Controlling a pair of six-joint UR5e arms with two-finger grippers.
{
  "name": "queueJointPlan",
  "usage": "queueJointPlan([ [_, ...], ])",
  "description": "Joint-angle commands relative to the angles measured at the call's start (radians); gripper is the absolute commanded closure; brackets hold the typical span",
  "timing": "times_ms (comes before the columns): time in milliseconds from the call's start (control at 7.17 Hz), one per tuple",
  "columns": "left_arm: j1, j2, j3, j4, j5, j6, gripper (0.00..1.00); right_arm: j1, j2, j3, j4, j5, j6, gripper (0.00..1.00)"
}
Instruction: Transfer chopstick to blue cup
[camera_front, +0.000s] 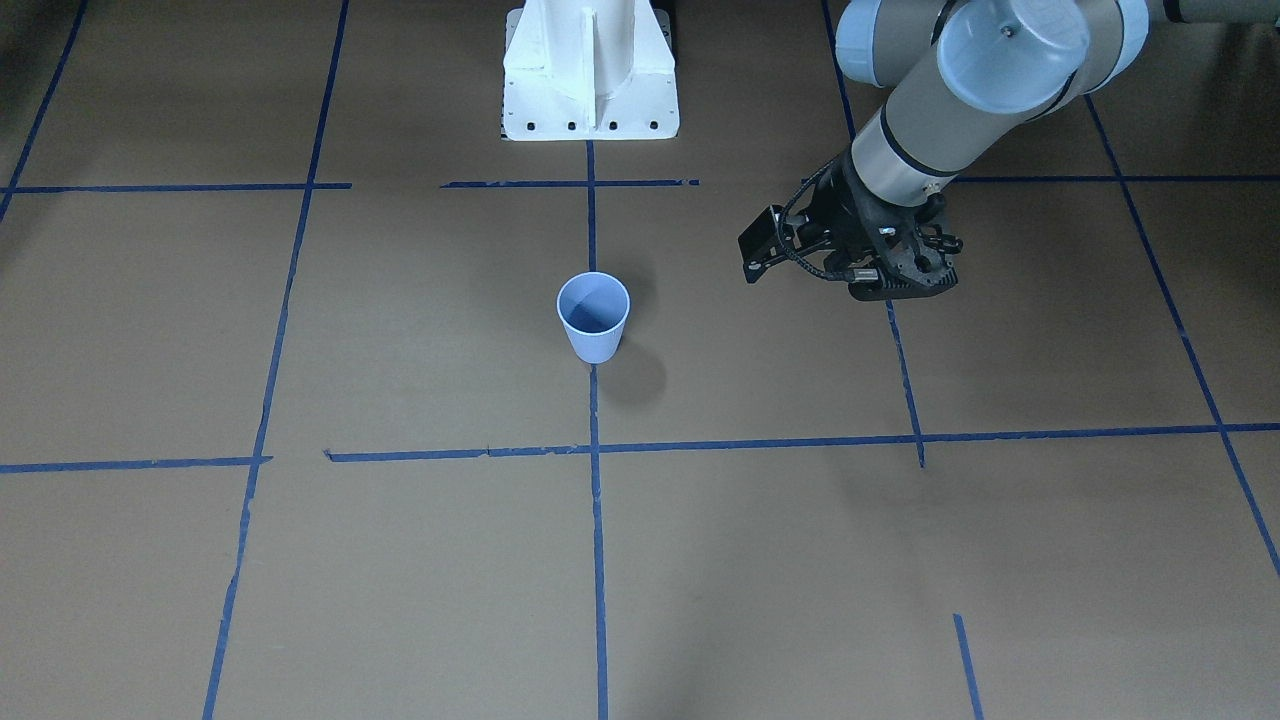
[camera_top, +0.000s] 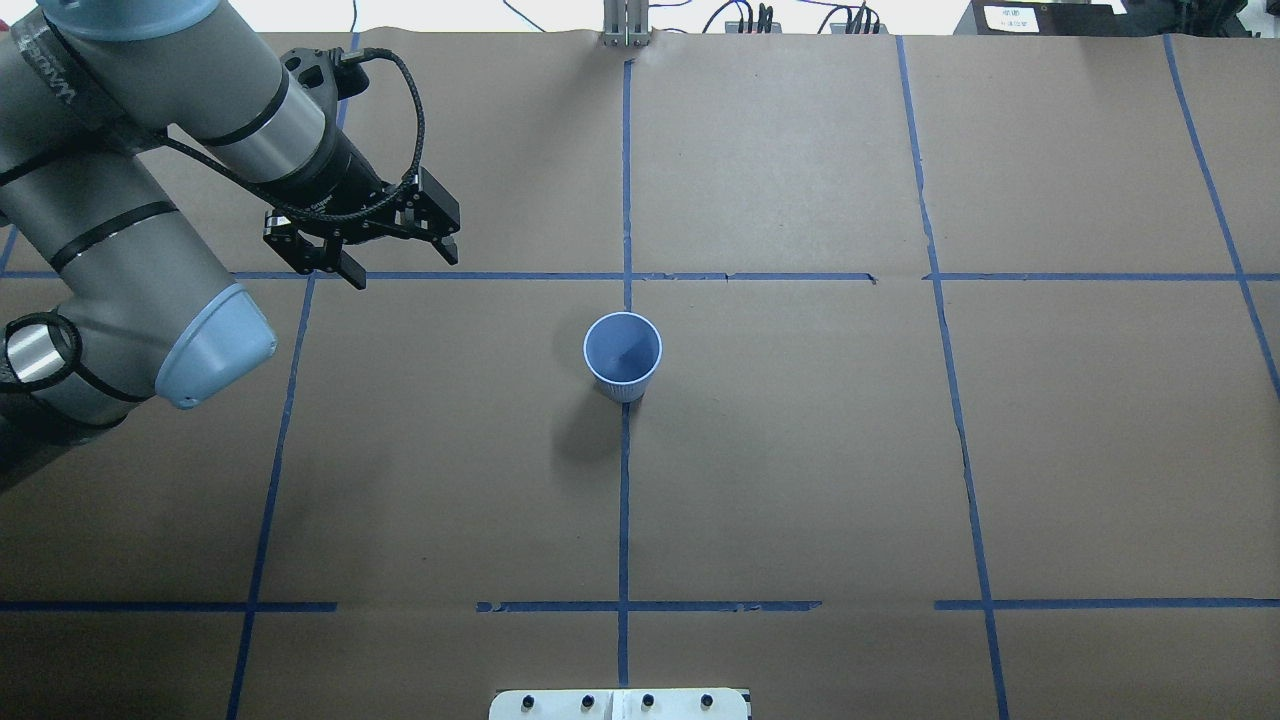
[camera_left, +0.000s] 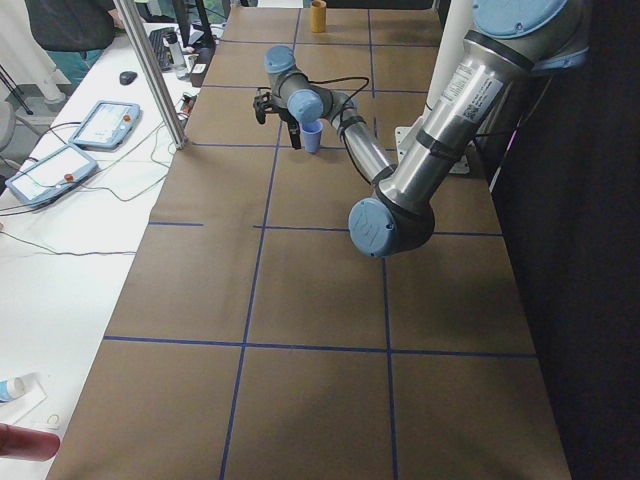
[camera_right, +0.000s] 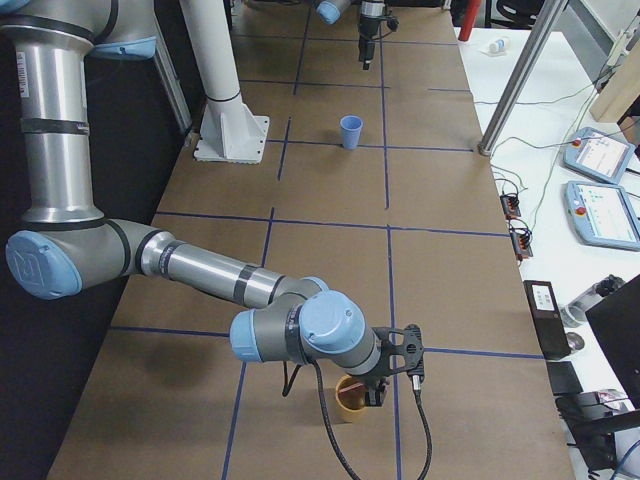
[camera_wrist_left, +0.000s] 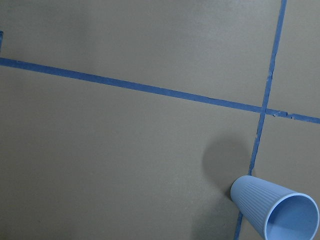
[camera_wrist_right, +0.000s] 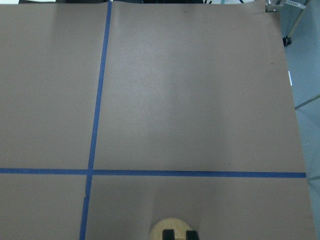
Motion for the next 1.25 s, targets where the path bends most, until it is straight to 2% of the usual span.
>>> queueJointPlan([
  [0,0.000,0.003,-0.005,0.001,-0.001,0.000,0.00,0.069,0.002,0.243,-0.336,-0.146,-0.211,1.00],
  [139,0.000,0.003,0.001,-0.001,-0.001,0.000,0.00,0.082,0.004,0.313,-0.372,-0.199,-0.229,1.00],
  [418,0.000,0.024,-0.010,-0.004,-0.001,0.006,0.00,0.082,0.019,0.397,-0.374,-0.216,-0.194,1.00],
  [558,-0.003,0.058,-0.022,-0.012,0.001,0.015,0.00,0.053,0.047,0.418,-0.371,-0.204,-0.040,1.00],
  [836,-0.040,0.081,-0.024,-0.013,0.003,0.049,0.00,-0.139,0.114,0.425,-0.368,-0.154,0.252,1.00],
  [1115,-0.127,0.168,-0.030,-0.003,-0.001,0.286,0.00,-0.304,0.269,0.445,-0.419,-0.085,0.540,1.00],
])
